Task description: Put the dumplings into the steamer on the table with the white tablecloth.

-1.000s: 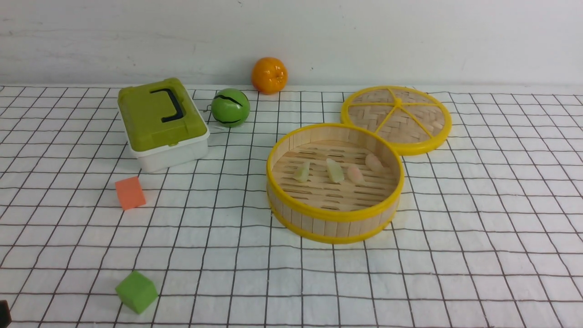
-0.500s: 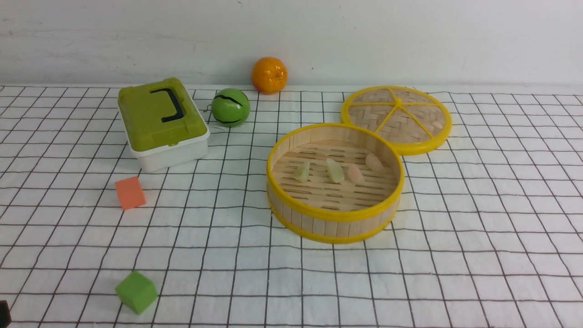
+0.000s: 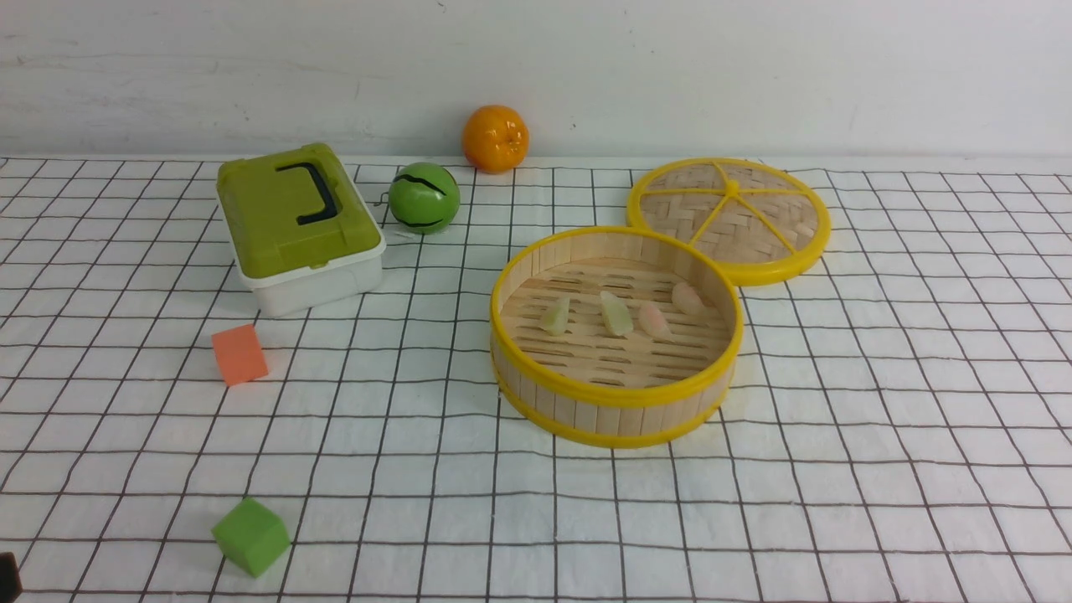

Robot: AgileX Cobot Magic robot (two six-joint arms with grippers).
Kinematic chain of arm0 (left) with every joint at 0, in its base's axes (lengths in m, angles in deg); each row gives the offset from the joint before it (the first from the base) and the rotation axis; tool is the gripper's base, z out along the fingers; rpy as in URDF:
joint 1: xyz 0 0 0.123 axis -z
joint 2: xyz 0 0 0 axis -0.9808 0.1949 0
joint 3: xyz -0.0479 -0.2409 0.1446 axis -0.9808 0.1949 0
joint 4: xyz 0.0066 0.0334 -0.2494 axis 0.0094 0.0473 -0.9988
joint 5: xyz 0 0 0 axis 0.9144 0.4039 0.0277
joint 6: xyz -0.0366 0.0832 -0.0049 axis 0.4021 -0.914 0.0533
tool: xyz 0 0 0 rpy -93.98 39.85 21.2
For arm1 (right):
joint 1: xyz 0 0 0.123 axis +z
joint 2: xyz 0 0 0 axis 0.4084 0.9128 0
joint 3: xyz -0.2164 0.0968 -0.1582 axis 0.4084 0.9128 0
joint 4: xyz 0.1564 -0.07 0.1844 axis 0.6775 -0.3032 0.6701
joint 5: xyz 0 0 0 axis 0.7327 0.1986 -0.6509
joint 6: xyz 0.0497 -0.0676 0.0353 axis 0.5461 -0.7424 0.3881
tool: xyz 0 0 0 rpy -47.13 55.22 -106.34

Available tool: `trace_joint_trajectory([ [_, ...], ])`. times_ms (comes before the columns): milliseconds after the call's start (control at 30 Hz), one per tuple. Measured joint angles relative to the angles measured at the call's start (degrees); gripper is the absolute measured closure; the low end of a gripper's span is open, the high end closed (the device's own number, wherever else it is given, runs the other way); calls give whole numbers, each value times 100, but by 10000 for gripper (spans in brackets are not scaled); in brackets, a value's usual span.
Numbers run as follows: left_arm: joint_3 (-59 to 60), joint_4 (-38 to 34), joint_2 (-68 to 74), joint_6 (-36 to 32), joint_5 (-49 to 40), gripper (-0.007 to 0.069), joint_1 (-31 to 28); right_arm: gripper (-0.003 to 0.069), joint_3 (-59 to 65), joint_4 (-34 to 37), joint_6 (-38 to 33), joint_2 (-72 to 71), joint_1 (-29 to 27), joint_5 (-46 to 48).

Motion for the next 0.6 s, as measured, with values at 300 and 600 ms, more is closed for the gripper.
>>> trace_joint_trajectory([
  [300,0,0,0,0,0,583,0,608,0,0,0,0,0,0],
  [600,31,61,-332,15,65,576,-39,600,0,0,0,0,0,2],
])
